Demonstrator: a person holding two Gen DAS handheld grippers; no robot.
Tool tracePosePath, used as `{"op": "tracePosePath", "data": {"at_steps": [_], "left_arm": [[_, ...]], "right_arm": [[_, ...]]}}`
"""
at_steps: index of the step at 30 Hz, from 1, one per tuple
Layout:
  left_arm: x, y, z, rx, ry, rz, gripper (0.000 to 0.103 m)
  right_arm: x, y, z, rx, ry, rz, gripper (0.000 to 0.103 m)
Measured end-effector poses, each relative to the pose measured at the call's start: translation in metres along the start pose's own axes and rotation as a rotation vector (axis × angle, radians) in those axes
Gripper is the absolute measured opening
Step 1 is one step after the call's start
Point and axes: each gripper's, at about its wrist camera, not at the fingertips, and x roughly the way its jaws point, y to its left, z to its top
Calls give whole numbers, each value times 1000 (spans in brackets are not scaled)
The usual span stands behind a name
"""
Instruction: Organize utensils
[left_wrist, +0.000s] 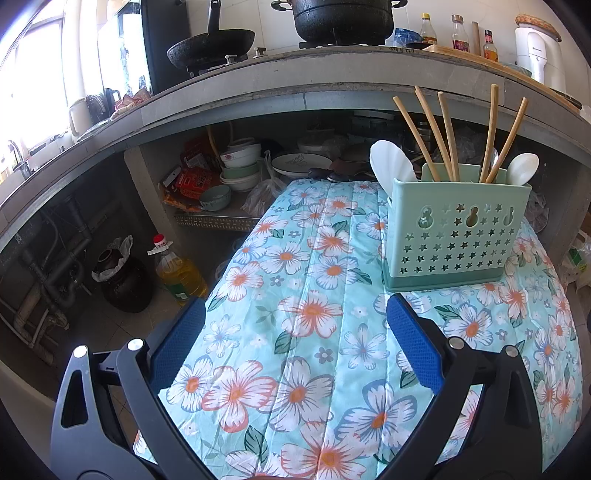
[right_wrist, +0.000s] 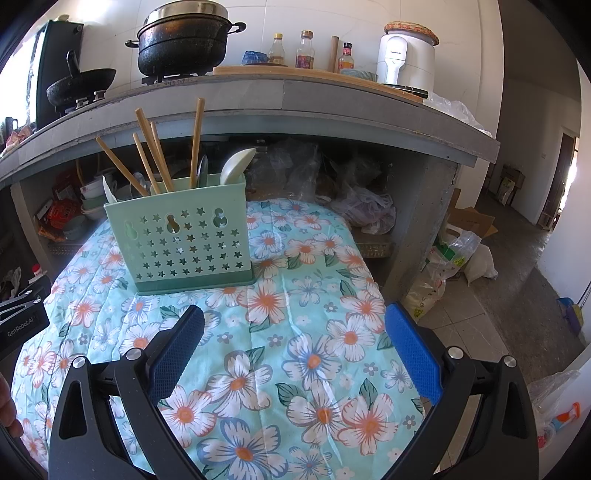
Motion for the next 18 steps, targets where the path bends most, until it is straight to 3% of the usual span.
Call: {"op": "tracePosePath", "data": {"at_steps": [18], "left_arm": [[0, 0, 0, -1, 2, -2, 94]], "right_arm": [[0, 0, 0, 1, -1, 2, 95]]}}
